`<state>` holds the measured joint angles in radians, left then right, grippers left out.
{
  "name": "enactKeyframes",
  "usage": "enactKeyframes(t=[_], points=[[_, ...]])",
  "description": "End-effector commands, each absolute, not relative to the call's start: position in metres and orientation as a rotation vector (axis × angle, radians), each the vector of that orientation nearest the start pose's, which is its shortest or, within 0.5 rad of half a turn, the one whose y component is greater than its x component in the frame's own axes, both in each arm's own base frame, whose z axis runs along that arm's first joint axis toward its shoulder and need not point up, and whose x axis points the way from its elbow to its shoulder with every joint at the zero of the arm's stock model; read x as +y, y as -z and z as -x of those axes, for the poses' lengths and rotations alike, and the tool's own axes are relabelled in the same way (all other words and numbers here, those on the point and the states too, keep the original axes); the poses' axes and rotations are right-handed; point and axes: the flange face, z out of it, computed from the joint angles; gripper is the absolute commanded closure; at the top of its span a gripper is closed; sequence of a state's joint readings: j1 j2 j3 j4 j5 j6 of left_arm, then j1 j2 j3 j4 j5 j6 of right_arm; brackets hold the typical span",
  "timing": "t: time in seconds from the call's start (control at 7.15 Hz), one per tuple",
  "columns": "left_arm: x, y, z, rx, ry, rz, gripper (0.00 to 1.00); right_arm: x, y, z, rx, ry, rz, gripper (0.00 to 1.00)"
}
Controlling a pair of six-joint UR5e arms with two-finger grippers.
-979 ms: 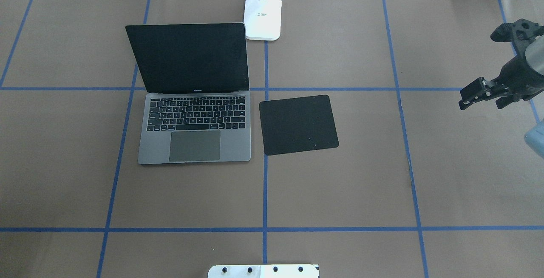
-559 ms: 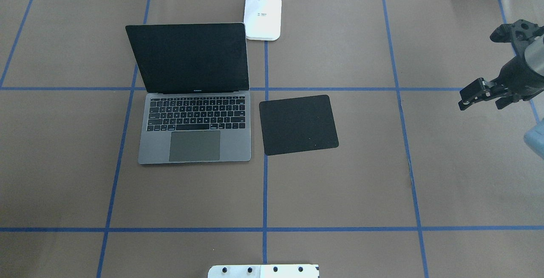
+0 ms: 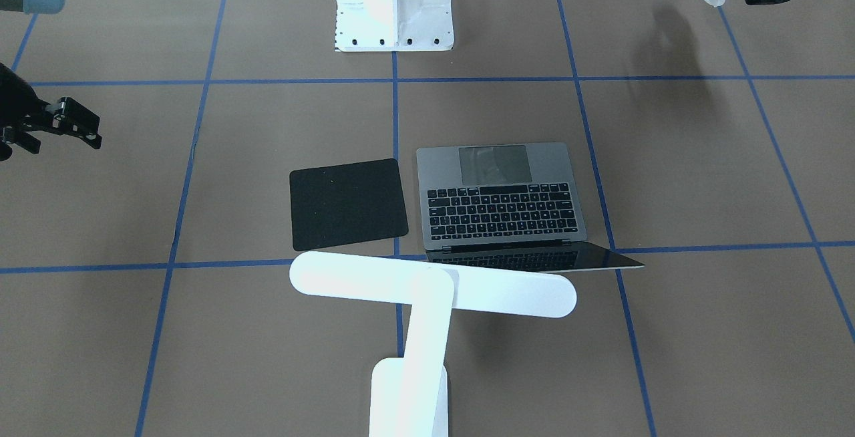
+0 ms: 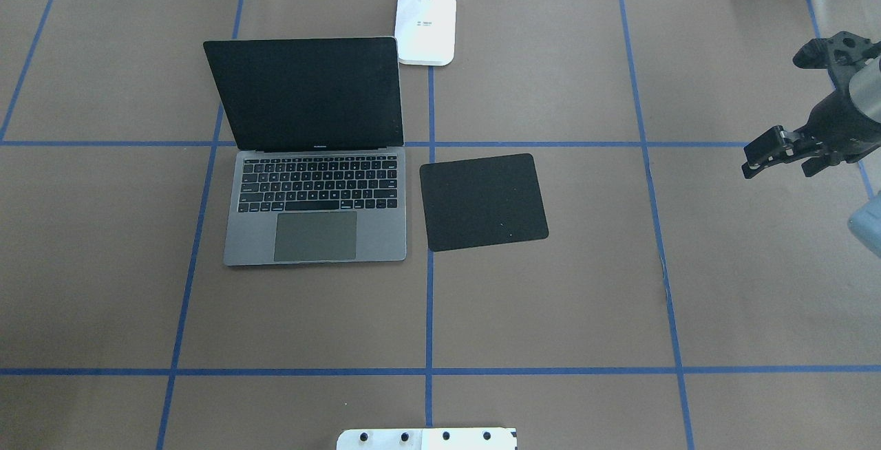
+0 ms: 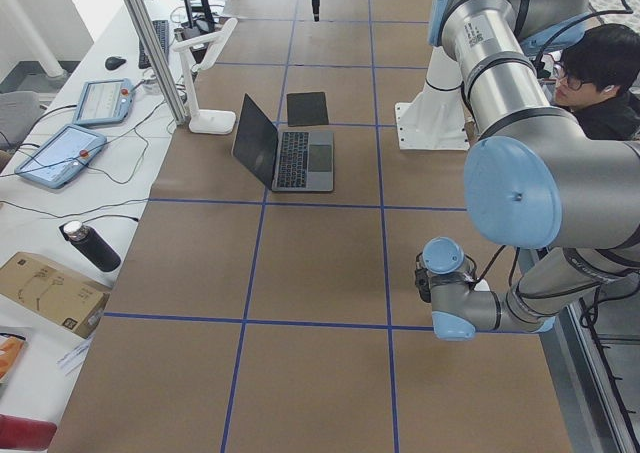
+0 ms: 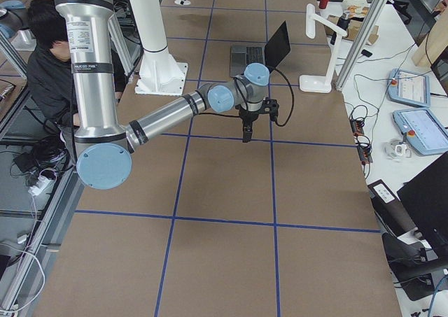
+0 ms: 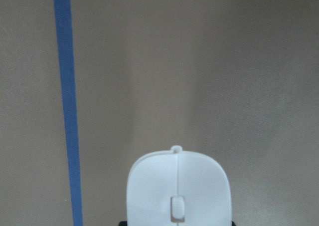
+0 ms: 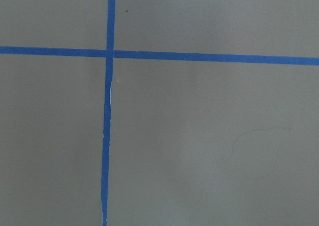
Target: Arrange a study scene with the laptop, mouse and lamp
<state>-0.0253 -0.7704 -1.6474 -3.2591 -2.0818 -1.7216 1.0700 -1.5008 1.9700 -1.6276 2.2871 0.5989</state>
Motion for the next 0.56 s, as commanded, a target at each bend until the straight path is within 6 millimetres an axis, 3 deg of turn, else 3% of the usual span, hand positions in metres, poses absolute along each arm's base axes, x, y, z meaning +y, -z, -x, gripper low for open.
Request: enactKeyframes(t=[0.0,0.42], points=[[-0.0906,-0.6844,-0.1102,0.922,-0.068,0.522,0.41,-0.4722,-0.4415,0.1842,-0.804,0.057,0.041,0.01],[-0.094,-0.6798,-0.1135,0.948,-0.071,0.492,0.46,-0.4734,-0.4441,0.1891,-0.8,0.062,0.047,0.01]])
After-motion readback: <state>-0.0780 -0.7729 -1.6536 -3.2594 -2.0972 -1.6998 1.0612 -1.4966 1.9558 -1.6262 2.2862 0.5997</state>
